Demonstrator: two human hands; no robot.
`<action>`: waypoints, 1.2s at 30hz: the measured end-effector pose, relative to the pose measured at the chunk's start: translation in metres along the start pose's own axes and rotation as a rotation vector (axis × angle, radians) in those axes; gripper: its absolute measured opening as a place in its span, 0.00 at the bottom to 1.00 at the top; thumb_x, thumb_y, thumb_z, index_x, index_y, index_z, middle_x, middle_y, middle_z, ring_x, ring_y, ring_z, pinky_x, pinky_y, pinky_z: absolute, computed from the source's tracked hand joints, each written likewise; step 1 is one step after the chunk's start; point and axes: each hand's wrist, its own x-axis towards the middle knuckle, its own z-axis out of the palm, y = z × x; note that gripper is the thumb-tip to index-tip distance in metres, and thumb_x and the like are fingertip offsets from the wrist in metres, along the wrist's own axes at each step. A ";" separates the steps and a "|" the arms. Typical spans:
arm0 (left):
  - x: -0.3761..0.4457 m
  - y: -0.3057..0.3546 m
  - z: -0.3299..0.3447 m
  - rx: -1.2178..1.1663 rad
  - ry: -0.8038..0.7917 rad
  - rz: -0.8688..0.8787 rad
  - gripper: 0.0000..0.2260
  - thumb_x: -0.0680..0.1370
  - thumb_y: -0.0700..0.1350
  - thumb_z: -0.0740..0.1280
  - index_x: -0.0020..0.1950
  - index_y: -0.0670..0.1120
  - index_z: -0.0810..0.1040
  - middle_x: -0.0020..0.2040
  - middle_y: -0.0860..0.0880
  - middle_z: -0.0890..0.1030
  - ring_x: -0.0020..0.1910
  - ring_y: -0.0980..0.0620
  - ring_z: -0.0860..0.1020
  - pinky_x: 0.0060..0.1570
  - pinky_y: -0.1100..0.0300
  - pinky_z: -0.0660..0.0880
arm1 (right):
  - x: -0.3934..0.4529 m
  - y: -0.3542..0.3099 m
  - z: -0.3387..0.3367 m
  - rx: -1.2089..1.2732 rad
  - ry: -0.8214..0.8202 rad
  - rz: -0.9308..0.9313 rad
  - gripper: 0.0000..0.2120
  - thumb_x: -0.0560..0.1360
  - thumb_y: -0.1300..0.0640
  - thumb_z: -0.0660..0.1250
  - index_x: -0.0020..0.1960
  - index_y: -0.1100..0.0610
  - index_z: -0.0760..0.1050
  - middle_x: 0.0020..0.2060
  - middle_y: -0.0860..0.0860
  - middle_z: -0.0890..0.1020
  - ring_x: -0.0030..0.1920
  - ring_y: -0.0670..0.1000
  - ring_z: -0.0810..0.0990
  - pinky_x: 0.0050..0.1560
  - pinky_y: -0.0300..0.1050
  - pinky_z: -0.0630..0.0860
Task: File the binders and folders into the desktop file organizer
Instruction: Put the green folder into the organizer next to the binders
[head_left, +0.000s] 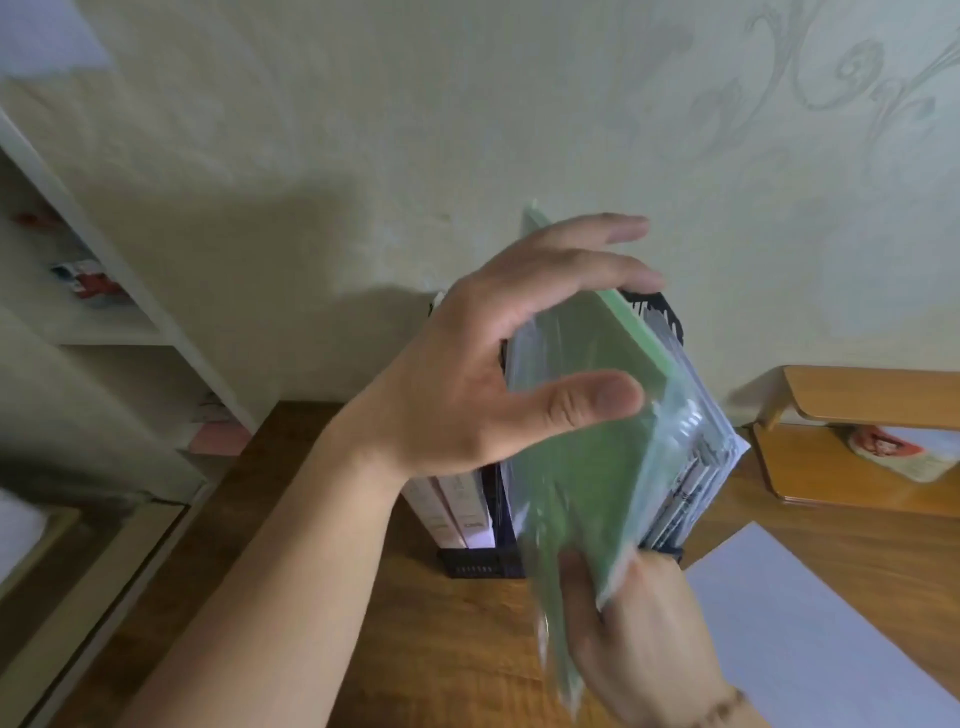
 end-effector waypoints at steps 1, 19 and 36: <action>-0.001 -0.008 -0.001 0.001 0.003 -0.021 0.29 0.74 0.65 0.62 0.64 0.44 0.75 0.73 0.43 0.68 0.75 0.47 0.65 0.70 0.39 0.65 | 0.009 0.000 0.008 -0.002 -0.013 0.018 0.13 0.71 0.52 0.56 0.42 0.57 0.77 0.20 0.49 0.70 0.20 0.54 0.73 0.20 0.40 0.55; -0.051 -0.111 0.013 0.188 0.087 0.026 0.06 0.75 0.33 0.71 0.51 0.37 0.78 0.61 0.42 0.78 0.70 0.45 0.72 0.69 0.44 0.70 | 0.043 0.075 0.121 0.279 -0.333 0.037 0.44 0.71 0.30 0.62 0.78 0.45 0.47 0.60 0.47 0.79 0.58 0.46 0.79 0.57 0.44 0.76; -0.067 -0.122 0.011 0.192 0.220 0.127 0.14 0.73 0.31 0.72 0.57 0.38 0.75 0.59 0.38 0.78 0.66 0.38 0.75 0.66 0.41 0.72 | 0.003 0.116 0.180 -0.198 -0.138 -0.055 0.26 0.75 0.33 0.55 0.48 0.51 0.82 0.39 0.46 0.83 0.41 0.51 0.81 0.43 0.47 0.76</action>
